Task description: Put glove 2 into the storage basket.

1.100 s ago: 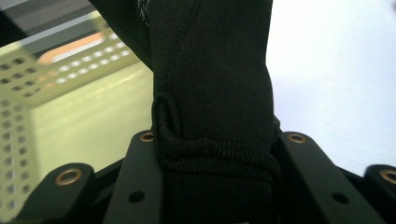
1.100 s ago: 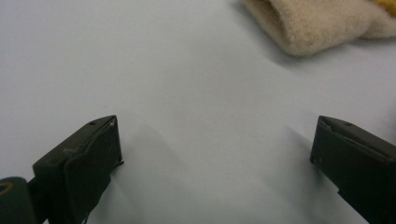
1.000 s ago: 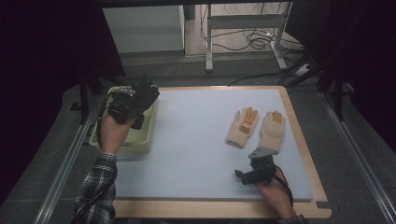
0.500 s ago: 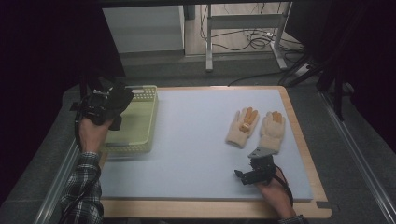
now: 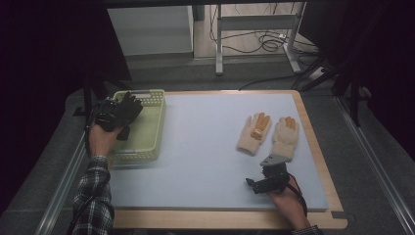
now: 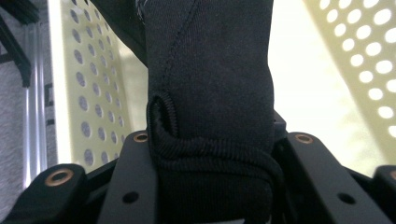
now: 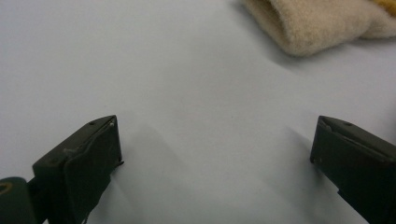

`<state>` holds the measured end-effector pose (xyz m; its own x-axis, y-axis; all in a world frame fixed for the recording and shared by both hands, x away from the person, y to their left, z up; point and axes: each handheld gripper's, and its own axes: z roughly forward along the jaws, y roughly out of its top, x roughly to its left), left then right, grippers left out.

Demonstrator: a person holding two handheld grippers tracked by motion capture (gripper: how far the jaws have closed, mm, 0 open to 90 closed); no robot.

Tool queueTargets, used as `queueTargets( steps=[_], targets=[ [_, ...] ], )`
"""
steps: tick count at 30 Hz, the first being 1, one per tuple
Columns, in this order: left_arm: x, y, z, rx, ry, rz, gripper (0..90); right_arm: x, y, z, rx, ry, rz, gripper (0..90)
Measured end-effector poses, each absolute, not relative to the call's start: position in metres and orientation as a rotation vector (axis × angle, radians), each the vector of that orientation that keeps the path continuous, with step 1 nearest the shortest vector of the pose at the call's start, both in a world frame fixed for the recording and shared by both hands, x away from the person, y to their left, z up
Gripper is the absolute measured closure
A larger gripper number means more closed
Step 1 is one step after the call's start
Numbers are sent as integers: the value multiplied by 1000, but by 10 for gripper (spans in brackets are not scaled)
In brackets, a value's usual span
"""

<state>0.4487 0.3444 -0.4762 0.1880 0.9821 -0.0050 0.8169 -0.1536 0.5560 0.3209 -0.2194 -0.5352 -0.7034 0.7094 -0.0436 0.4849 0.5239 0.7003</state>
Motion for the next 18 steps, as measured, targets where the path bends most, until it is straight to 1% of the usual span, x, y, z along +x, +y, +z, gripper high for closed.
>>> queueTargets(
  steps=[5,10,15,18],
  targets=[
    [459,345,-481,2048,1720,484,615,321,-219,-535,992,2444,974,15],
    [464,345,-486,2093,1719,471,611,321,-219,-535,992,2444,974,15],
    [467,343,-494,2114,1698,394,614,321,-219,-535,992,2443,974,15],
    [468,341,-499,2148,1749,429,613,321,-219,-535,992,2443,974,15]
  ],
)
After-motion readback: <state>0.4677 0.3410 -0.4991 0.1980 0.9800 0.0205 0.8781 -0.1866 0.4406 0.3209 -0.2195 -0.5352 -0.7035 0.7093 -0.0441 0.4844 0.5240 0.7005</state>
